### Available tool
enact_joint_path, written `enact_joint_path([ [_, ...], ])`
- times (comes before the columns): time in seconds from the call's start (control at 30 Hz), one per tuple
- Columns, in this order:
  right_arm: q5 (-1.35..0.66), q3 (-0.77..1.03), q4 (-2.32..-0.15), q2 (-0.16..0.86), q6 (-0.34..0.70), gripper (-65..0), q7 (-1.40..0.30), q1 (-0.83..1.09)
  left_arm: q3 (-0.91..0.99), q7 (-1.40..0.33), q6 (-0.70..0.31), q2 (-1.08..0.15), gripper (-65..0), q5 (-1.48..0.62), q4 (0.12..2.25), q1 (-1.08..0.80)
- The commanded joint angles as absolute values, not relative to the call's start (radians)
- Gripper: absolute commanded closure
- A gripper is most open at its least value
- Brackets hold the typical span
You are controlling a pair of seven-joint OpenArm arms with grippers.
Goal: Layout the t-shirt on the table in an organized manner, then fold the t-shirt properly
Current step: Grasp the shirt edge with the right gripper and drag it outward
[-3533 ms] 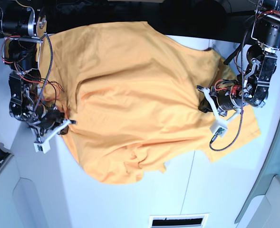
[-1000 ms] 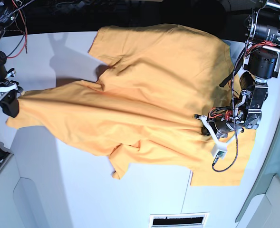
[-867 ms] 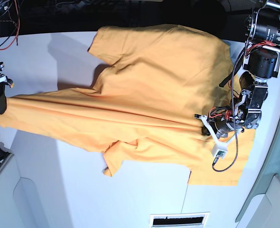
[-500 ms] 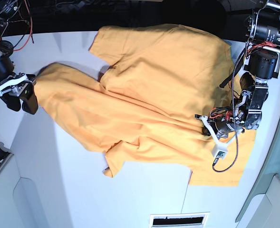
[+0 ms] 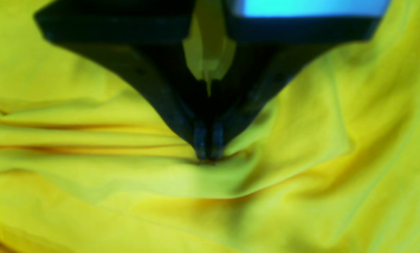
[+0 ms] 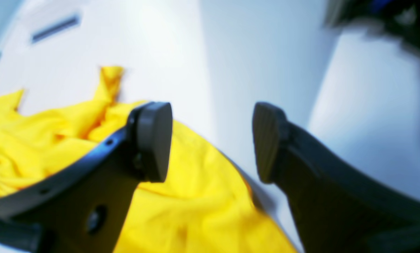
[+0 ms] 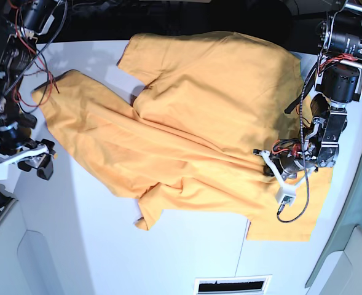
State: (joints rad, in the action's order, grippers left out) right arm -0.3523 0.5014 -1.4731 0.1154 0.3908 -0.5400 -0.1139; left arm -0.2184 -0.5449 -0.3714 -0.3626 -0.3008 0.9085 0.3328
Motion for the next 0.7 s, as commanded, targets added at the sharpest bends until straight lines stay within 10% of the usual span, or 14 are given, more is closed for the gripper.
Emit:
enact_joint_path([
  [0.0,-0.342,0.482,-1.411,0.138,0.388,-35.6,-0.493,-0.173,-0.219,-0.619,-0.356,-0.376,0.0,-0.27,0.901,0.331],
  [0.23,-0.27,0.305,-0.916,0.173,0.397,-35.6,-0.421,-0.397,-0.219,-0.636,-0.356,-0.377,0.0,-0.275,0.901,0.332],
  [0.47,-0.316,0.126,-0.862,0.163,0.498,-35.3,-0.426,-0.402,-0.219,-0.636,-0.356,-0.36,0.0,-0.295,0.901,0.335],
  [0.67,-0.312,0.115,-0.918,0.164,0.498,0.0,-0.427,-0.402,-0.219,-0.645,-0.355,-0.359,0.0,-0.294,0.901,0.335],
])
